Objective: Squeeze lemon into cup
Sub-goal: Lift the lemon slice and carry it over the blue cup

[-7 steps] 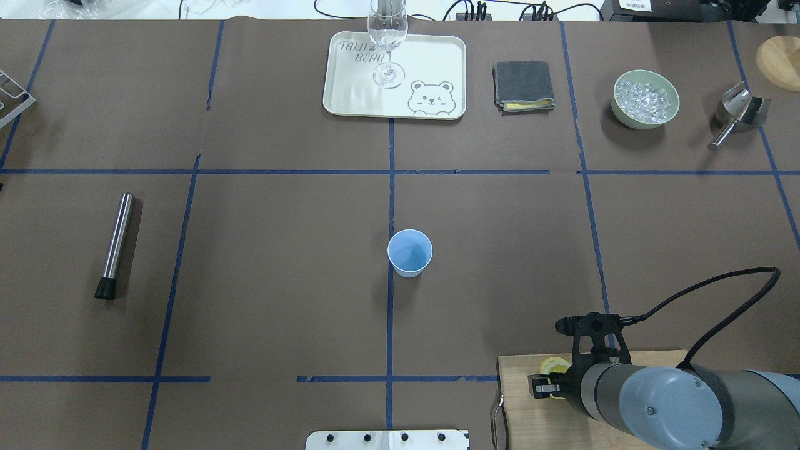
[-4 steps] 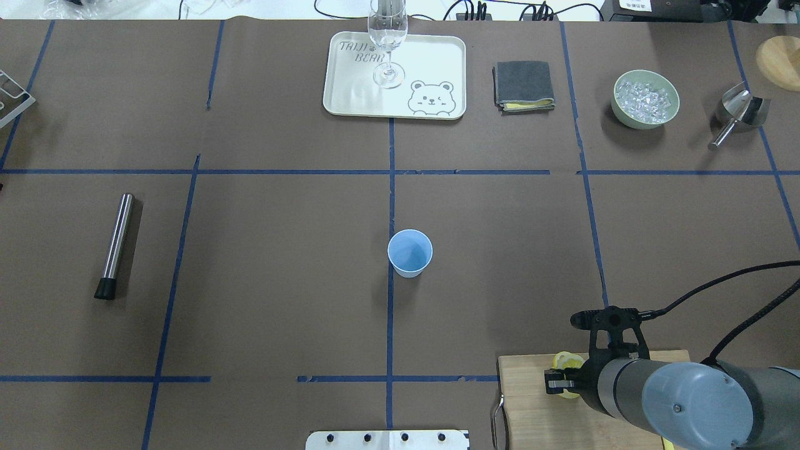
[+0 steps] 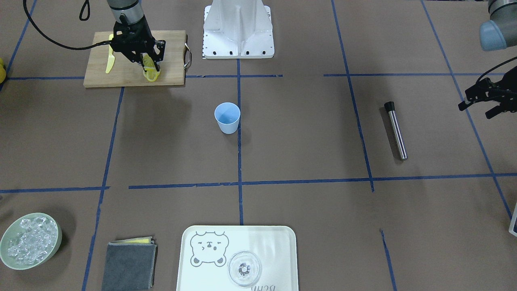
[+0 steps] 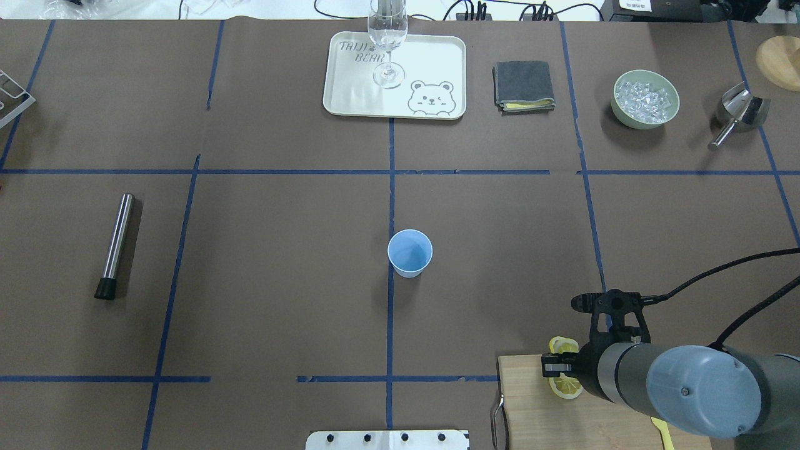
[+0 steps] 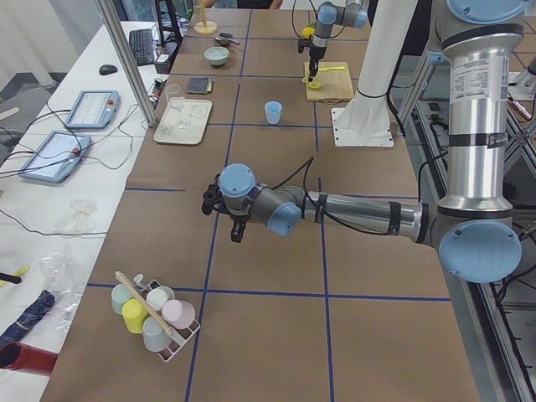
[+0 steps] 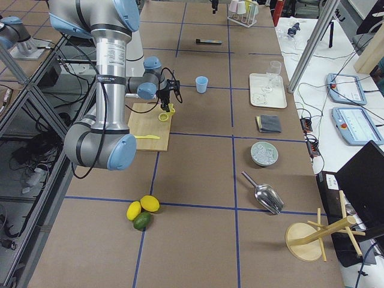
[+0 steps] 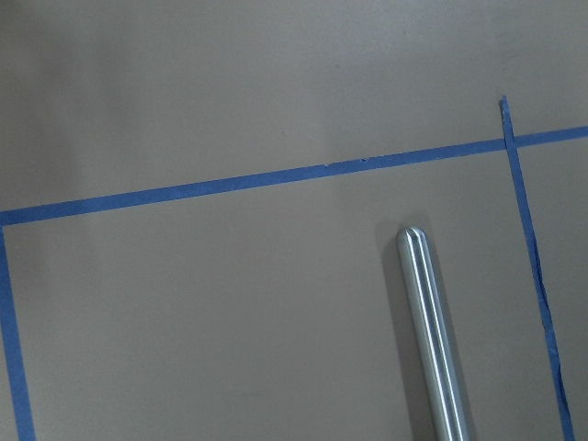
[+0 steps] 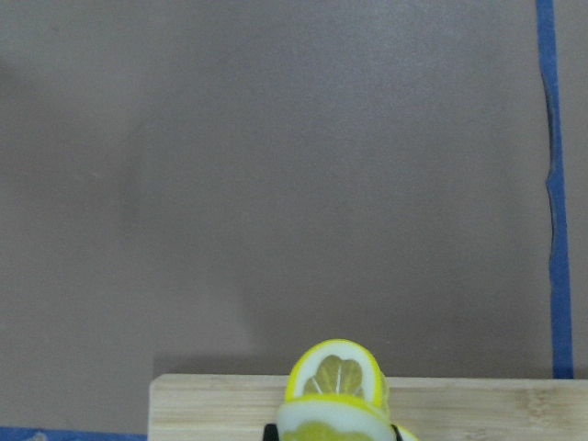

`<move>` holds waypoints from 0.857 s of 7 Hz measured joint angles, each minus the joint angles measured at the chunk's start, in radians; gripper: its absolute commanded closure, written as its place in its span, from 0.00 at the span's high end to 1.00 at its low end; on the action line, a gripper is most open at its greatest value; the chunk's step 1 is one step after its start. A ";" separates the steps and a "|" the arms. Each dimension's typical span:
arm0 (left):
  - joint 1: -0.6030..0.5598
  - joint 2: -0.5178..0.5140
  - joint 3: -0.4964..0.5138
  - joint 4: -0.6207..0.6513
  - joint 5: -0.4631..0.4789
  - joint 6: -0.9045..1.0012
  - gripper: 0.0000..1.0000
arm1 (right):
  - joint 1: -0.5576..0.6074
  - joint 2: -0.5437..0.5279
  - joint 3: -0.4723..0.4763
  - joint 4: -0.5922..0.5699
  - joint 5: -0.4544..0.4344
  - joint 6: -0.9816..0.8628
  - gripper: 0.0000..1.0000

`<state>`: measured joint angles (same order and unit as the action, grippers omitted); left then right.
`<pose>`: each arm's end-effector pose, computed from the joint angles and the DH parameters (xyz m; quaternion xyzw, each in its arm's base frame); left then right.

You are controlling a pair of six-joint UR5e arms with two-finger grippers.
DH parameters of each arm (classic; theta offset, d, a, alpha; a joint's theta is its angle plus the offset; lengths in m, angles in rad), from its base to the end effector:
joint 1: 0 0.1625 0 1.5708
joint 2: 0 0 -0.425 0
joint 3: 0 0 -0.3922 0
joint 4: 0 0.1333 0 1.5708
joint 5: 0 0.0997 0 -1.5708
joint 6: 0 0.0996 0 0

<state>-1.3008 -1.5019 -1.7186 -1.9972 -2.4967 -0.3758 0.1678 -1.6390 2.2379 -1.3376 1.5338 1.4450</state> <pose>0.0757 -0.4750 0.5597 0.0749 0.4810 0.0657 0.8710 -0.4067 -0.2078 0.3587 0.0758 -0.3973 0.0267 0.9142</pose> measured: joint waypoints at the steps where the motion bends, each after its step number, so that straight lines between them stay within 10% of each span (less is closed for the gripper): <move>1: 0.000 0.000 0.000 0.000 0.000 0.000 1.00 | 0.002 0.001 0.001 0.000 0.000 0.000 0.28; 6: 0.000 0.011 0.000 -0.001 -0.001 0.003 1.00 | 0.044 0.066 0.027 -0.082 0.014 0.000 0.30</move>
<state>-1.3008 -1.4910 -1.7187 -1.9986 -2.4973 -0.3726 0.2114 -1.5728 2.2652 -1.4200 1.5479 1.4450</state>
